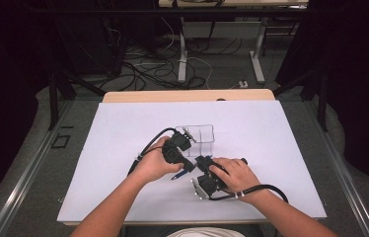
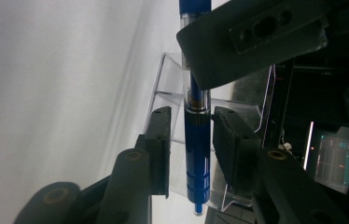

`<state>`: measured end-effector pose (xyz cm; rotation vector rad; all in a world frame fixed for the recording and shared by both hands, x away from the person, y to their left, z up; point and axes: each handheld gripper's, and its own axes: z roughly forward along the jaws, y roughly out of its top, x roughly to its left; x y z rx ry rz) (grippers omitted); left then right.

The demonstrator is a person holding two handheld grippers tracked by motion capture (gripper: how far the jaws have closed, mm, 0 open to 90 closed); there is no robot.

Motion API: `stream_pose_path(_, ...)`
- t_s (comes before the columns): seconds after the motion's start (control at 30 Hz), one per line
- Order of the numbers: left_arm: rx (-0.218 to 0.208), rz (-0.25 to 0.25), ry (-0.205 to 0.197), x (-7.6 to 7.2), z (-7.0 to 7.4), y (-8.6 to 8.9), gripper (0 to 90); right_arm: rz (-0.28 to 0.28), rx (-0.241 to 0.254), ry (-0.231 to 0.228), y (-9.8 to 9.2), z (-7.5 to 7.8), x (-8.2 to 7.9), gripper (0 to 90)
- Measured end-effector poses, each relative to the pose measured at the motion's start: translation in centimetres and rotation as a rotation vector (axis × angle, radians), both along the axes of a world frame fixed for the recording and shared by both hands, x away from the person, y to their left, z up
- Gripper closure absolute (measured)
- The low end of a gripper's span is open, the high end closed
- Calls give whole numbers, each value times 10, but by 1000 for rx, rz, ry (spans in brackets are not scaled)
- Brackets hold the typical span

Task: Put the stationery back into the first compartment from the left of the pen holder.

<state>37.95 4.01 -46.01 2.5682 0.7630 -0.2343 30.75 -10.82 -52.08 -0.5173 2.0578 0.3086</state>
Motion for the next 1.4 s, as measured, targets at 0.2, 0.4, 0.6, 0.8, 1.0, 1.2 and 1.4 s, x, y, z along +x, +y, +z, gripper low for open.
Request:
stream_pose_path(0.2,-2,-5,-3,0,1,1,790,13,-27,-13,6,0,2,733)
stream_pose_path(0.4,-3,2,-1,0,-1,2,790,14,-43,-9,9,-2,3,786)
stream_pose_path(0.6,-20,8,-10,-1,0,4,788,11,-29,-15,9,-2,4,790)
stream_pose_path(0.8,-42,36,-28,-1,2,10,752,4,-17,-12,10,-1,5,790)
stream_pose_path(1.0,-89,59,-60,-2,2,21,687,-9,-2,-8,8,0,6,790)
stream_pose_path(1.2,-120,94,-117,-2,4,35,651,-6,3,-1,8,-1,6,790)
stream_pose_path(1.4,-123,132,-182,-1,3,51,605,-20,54,9,7,1,6,791)
